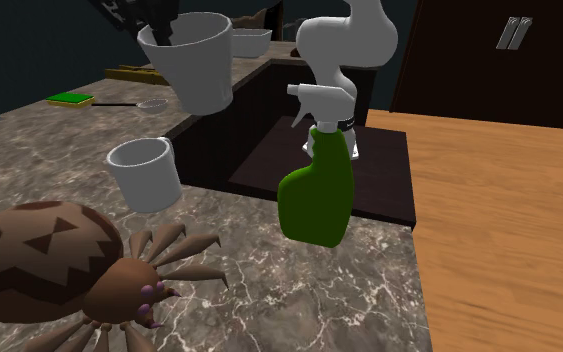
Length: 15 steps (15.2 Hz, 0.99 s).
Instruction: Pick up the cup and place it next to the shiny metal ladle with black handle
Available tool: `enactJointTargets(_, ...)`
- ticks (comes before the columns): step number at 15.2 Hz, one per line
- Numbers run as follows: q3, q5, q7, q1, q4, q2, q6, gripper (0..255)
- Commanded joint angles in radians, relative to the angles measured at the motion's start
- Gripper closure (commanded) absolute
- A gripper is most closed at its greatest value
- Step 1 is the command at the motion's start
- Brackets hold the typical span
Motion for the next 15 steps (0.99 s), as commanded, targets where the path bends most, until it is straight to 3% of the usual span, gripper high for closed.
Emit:
enactJointTargets(1,-0.019,-0.022,-0.032,-0.019,-0.033,-0.036,-0.003,255)
enactJointTargets(15,-0.196,-0.176,-0.302,-0.164,-0.124,-0.182,-0.046,255)
